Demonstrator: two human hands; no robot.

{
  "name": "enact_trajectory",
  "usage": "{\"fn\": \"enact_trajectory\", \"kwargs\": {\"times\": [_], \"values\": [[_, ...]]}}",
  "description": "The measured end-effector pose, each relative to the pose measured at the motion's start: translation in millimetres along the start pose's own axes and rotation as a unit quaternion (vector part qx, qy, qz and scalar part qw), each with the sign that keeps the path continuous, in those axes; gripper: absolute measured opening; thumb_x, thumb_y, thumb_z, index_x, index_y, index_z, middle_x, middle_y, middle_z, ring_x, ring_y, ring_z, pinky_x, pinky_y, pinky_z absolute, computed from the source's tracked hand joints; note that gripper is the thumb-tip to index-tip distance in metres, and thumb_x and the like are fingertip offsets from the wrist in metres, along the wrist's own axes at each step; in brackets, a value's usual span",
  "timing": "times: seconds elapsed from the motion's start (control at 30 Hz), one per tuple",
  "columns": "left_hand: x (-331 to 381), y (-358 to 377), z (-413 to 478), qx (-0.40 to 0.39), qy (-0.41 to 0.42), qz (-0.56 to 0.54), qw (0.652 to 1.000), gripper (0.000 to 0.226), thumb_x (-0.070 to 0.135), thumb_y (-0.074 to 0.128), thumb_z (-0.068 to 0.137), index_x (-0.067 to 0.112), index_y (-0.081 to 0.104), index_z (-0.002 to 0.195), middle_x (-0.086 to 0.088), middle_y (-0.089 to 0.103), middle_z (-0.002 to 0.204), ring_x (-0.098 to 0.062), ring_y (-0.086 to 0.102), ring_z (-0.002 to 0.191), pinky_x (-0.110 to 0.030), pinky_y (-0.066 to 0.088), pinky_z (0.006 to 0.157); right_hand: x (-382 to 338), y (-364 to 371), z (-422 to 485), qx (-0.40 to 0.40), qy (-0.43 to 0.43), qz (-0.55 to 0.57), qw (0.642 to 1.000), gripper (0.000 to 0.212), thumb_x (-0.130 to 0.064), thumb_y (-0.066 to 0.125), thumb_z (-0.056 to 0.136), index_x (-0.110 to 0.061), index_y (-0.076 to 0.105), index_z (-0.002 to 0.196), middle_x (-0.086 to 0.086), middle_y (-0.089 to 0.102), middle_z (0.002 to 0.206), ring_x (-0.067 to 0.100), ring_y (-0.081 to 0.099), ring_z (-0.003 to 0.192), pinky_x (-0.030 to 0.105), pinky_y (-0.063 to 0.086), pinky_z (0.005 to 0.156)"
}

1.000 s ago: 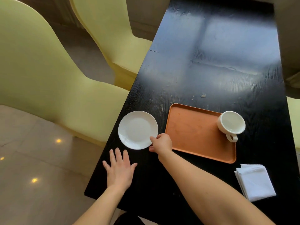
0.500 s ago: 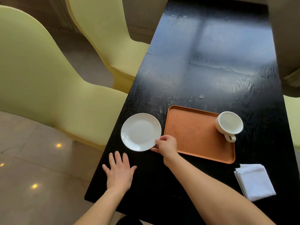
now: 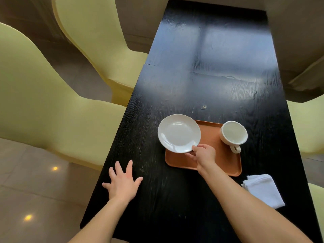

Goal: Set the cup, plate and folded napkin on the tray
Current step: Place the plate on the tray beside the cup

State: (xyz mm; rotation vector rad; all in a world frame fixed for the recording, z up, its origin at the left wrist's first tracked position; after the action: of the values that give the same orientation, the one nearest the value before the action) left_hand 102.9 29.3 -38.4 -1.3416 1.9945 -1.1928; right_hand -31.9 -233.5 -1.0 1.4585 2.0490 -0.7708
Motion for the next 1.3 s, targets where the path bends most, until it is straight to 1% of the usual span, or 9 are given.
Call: {"fn": "enact_trajectory", "kwargs": {"times": [0.27,0.43,0.53,0.63,0.8,1.0,1.1,1.17,1.3], "values": [[-0.7,4.1,3.4,-0.01,-0.002,0.014,1.0,0.089,0.072,0.044,0.086,0.035,-0.002,0.154,-0.015,-0.003,0.163,-0.043,0.0,0.147,-0.072,0.029,0.106,-0.2,-10.0,17.2,0.033,0.03,0.006,0.999,0.012,0.007,0.061,0.094,-0.005,0.061,0.09,0.018,0.066,0.11,0.036,0.071,0.097,0.033,0.064,0.052],[0.0,4.7,4.6,-0.01,-0.002,0.015,1.0,0.089,0.071,0.046,0.086,0.035,0.0,0.154,-0.015,-0.002,0.161,-0.043,0.002,0.146,-0.073,0.031,0.105,3.4,-11.8,24.7,0.043,0.038,0.01,0.998,0.016,0.007,0.059,0.095,-0.006,0.058,0.087,0.019,0.065,0.111,0.036,0.071,0.097,0.032,0.063,0.047],[-0.3,5.2,5.6,-0.01,-0.003,0.015,1.0,0.09,0.071,0.047,0.086,0.035,0.0,0.153,-0.016,-0.002,0.161,-0.044,0.002,0.146,-0.074,0.03,0.105,7.1,-12.3,28.9,0.047,0.045,0.013,0.998,0.009,0.007,0.059,0.095,-0.002,0.059,0.097,0.021,0.065,0.115,0.037,0.071,0.099,0.032,0.062,0.047],[0.1,5.2,6.4,-0.012,-0.002,0.014,1.0,0.09,0.07,0.047,0.086,0.034,0.0,0.154,-0.016,-0.003,0.161,-0.044,0.001,0.146,-0.074,0.029,0.105,10.2,-13.8,32.2,0.055,0.045,0.011,0.997,0.014,0.003,0.062,0.095,-0.001,0.06,0.108,0.021,0.066,0.116,0.036,0.072,0.096,0.031,0.061,0.049],[1.5,5.5,6.1,-0.01,-0.005,0.015,1.0,0.089,0.07,0.046,0.087,0.034,0.0,0.154,-0.017,-0.002,0.161,-0.044,0.001,0.145,-0.075,0.029,0.105,11.6,-15.2,36.8,0.063,0.012,-0.032,0.997,0.03,-0.009,0.065,0.096,0.003,0.061,0.124,0.013,0.068,0.102,0.022,0.072,0.069,0.031,0.062,0.058],[2.5,1.0,5.7,-0.017,-0.01,-0.004,1.0,0.09,0.069,0.051,0.085,0.034,0.004,0.153,-0.015,0.0,0.161,-0.043,0.002,0.145,-0.073,0.029,0.105,11.1,-21.3,29.2,0.067,-0.035,-0.101,0.992,0.032,-0.01,0.06,0.095,-0.008,0.059,0.127,0.01,0.07,0.104,0.021,0.074,0.081,0.038,0.062,0.079],[4.5,-3.1,4.4,-0.018,-0.012,-0.022,1.0,0.088,0.064,0.056,0.086,0.032,0.009,0.153,-0.016,0.003,0.161,-0.041,0.003,0.146,-0.07,0.03,0.107,7.4,-30.4,20.8,0.064,-0.044,-0.086,0.993,0.037,-0.009,0.059,0.095,-0.01,0.055,0.132,0.012,0.068,0.116,0.019,0.073,0.084,0.033,0.06,0.074],[9.2,-5.0,2.0,-0.012,-0.009,-0.04,0.999,0.083,0.057,0.059,0.088,0.027,0.016,0.153,-0.016,0.007,0.161,-0.039,0.004,0.148,-0.068,0.031,0.109,4.7,-40.7,13.8,0.066,-0.059,-0.07,0.994,0.031,-0.008,0.06,0.095,-0.012,0.059,0.126,0.008,0.068,0.112,0.018,0.074,0.082,0.028,0.058,0.068],[31.2,-4.9,-7.8,0.006,0.029,-0.057,0.998,0.068,0.047,0.057,0.092,0.025,0.029,0.15,-0.012,0.019,0.159,-0.032,0.011,0.148,-0.062,0.033,0.111,8.1,-79.6,1.4,0.089,-0.122,-0.086,0.985,0.02,-0.011,0.061,0.095,-0.02,0.065,0.113,-0.002,0.067,0.099,0.014,0.075,0.077,0.031,0.062,0.073]]}}
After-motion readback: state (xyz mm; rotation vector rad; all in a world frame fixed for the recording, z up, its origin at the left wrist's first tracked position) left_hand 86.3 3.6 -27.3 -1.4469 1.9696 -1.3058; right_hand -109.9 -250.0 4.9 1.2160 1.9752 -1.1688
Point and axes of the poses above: each hand's wrist, its own z-axis towards the middle knuckle, its own y-axis out of the palm, x = y × z, the point moved 3 cm from there along z, towards the middle knuckle
